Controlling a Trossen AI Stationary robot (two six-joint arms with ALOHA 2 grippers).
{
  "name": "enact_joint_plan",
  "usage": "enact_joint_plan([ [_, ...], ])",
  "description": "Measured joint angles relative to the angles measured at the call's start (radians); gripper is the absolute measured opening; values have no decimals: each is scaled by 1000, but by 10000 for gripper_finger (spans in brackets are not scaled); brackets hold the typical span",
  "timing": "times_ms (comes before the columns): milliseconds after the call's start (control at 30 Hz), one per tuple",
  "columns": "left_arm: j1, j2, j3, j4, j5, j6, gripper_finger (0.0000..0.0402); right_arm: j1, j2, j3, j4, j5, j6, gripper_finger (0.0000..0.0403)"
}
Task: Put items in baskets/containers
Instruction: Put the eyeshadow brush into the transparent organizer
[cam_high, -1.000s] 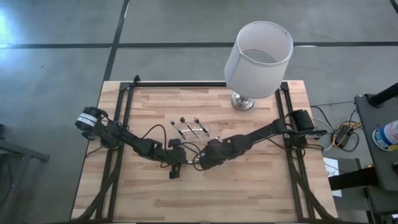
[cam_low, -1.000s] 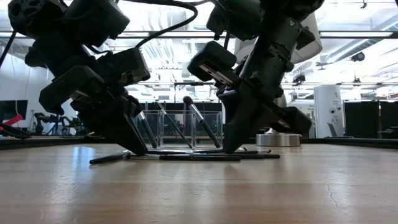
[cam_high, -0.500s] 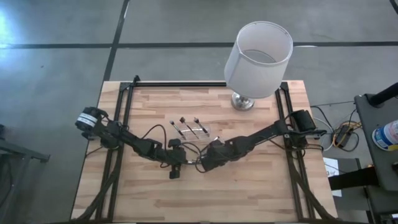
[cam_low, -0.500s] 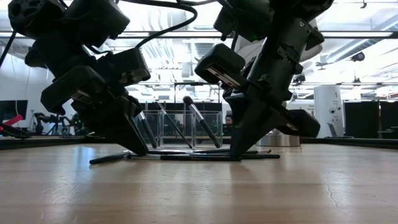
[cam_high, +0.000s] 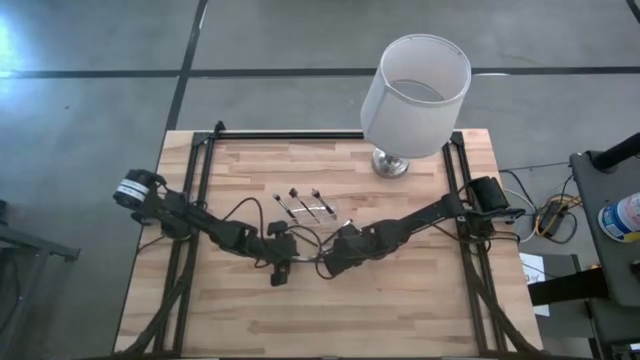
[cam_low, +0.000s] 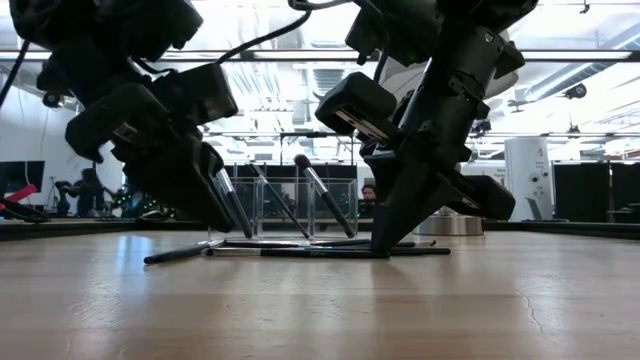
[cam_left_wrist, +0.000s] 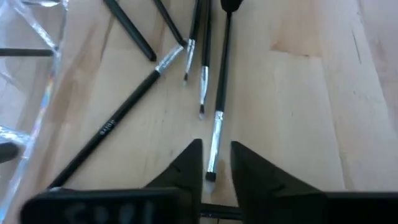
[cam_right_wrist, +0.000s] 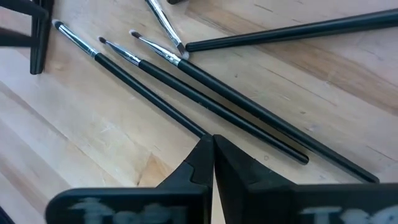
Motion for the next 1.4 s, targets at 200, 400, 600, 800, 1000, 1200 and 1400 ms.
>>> enact_joint_plan([
  [200,0,31,0,-5,31,37,135,0,0,0,4,2,-7,9],
  [400,10,63,2,1,24,42,126,0,2,-1,9,2,-8,9],
  [600,11,75,3,4,16,91,64,0,2,-1,19,6,-13,9],
  [800,11,113,4,2,22,114,9,0,2,-1,23,13,-10,9],
  [1000,9,116,8,-12,38,105,3,0,3,4,22,28,-20,9],
  [1200,10,51,30,-71,32,108,1,0,7,24,22,44,-45,9],
  [1400,11,24,53,-151,15,123,3,-1,7,25,23,47,-52,9],
])
